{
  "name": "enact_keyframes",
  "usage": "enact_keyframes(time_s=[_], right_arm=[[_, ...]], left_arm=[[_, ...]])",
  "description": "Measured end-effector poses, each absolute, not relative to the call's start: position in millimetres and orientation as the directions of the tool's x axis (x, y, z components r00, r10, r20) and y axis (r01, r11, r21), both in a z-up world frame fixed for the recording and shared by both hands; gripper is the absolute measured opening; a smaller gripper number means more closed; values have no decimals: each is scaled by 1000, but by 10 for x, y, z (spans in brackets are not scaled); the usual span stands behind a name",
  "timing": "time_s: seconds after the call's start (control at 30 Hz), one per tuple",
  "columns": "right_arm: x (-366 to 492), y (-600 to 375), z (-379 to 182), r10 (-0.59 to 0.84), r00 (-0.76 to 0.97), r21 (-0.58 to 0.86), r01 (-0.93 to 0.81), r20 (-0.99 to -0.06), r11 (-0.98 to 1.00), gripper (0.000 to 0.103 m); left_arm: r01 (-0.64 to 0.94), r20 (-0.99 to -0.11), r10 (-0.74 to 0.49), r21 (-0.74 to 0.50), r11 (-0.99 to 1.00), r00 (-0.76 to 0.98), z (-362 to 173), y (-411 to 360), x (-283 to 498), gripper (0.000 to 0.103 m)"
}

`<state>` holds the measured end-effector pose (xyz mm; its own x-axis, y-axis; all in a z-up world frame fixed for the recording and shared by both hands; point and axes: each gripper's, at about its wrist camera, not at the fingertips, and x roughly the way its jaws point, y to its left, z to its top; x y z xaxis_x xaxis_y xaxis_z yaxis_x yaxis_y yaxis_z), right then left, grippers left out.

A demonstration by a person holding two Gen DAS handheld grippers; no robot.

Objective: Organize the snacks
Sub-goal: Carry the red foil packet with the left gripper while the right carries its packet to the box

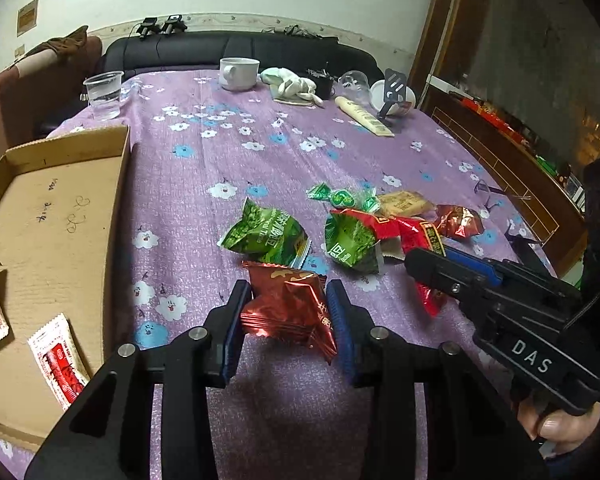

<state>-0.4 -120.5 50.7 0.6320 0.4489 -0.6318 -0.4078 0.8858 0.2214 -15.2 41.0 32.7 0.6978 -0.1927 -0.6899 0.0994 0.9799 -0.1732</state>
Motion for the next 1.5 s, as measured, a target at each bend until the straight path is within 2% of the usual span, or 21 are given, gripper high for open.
enact_keyframes(time_s=[0.9,1.5], right_arm=[[-71,-1158,563,522,618,242,-482,-588,842,20],[-99,-662,702,574,514,283,-537,-637,795,19]], left_arm=[[36,-602,-163,-218,975,781,688,794,-365,37],[-128,-571,-51,-270,954,819,612,1698,-552,37]])
